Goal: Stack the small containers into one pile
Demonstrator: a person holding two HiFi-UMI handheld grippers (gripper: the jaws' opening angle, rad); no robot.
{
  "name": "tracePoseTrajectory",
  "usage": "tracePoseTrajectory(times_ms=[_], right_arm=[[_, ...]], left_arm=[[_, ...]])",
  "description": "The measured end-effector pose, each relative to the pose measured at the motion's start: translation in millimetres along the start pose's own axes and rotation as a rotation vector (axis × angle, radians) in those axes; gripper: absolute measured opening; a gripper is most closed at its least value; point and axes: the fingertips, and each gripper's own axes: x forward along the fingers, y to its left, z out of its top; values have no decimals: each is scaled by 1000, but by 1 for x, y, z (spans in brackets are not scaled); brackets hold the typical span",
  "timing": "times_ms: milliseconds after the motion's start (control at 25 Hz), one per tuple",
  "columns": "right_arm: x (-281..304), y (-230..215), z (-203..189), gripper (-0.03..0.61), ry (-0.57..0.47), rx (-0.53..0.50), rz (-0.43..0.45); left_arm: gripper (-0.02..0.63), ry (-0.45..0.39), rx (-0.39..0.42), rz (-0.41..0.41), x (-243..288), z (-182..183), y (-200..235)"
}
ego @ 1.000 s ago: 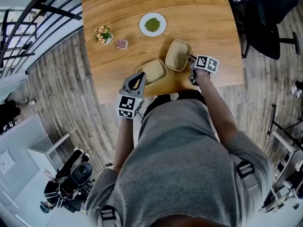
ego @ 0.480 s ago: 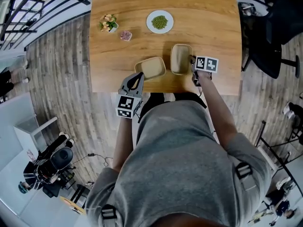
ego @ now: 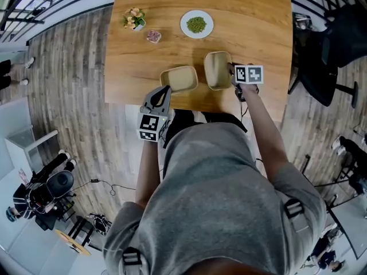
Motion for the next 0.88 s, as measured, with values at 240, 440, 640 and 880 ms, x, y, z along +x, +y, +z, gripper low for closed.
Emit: tracePoseTrajectory(times_ms=[240,440,640,880], right_arm=[[3,33,12,35,74,-155,61],[6,73,19,32,140,-315,129],[18,112,18,31,231,-505,174],[37,150,18,31,312,-668,201]], left_arm=[[17,8,-29,13,-6,-9,13],[17,-30,-43,39,-16,-16,31],[17,-51,-77,67,-37,-27,50],[17,-56,-105,98,-59,-39,73]])
